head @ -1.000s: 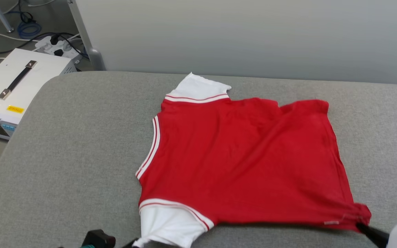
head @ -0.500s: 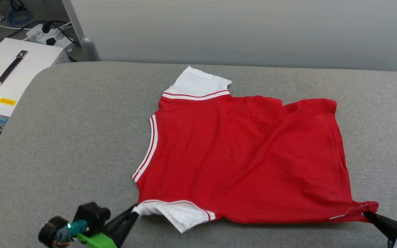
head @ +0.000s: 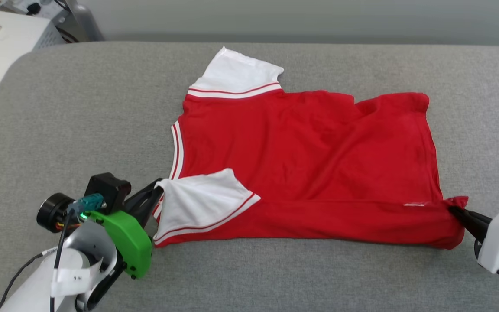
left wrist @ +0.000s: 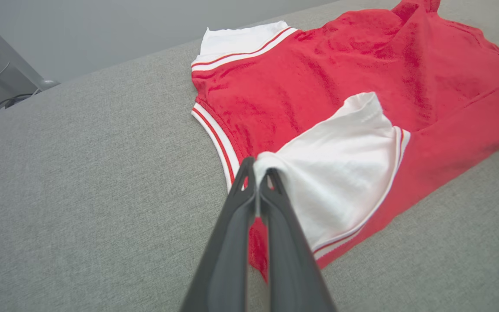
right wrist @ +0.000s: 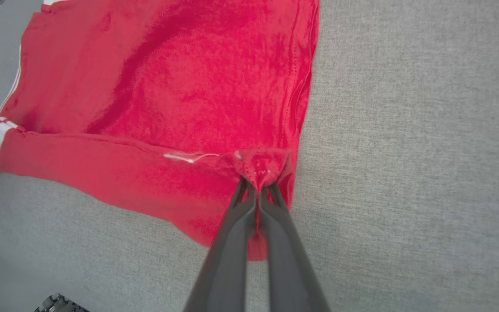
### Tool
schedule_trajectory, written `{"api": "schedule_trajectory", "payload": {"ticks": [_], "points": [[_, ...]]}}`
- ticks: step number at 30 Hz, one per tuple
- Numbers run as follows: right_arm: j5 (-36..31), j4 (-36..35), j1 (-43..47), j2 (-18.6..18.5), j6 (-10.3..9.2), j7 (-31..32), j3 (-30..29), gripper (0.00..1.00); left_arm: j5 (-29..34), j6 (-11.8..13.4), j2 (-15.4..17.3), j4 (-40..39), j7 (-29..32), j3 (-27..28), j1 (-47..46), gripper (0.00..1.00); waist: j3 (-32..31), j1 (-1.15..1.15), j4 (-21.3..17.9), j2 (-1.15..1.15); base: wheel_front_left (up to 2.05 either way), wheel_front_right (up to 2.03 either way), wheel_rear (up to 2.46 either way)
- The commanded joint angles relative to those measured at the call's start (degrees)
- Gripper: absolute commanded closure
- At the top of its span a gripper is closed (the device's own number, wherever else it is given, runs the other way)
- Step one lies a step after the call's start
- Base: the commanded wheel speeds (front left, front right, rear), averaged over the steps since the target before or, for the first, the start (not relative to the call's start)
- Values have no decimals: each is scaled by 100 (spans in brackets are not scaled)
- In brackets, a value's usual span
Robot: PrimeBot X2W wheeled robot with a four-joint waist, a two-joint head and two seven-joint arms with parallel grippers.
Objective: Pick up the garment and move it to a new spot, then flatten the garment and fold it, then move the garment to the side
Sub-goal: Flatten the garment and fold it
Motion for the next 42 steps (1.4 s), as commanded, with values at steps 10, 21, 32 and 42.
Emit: {"api": "schedule_trajectory", "payload": {"ticks": [10, 21, 32, 42], "points": [[-351, 756, -851, 184, -4, 121, 324, 100, 102, -183, -291, 1248, -147, -228, -738, 100, 557, 0, -207, 0, 0, 0, 0], [-460, 1320, -1140, 110, -4, -345, 577, 0, 304, -238, -633, 2311, -484, -576, -1159, 0, 479, 0, -135, 0, 0, 0, 0], [-325, 1168, -888, -55, -4, -851, 704, 0, 48, 574, -1124, 2714, -1094, -152, -974, 0, -234, 0, -82, 0, 0, 0, 0], [-1016, -55, 212, 444, -4, -316, -74, 0, -700, 1564, -1142, 928, -755, 359, 459, 0, -463, 0, -96, 0, 0, 0, 0]]}}
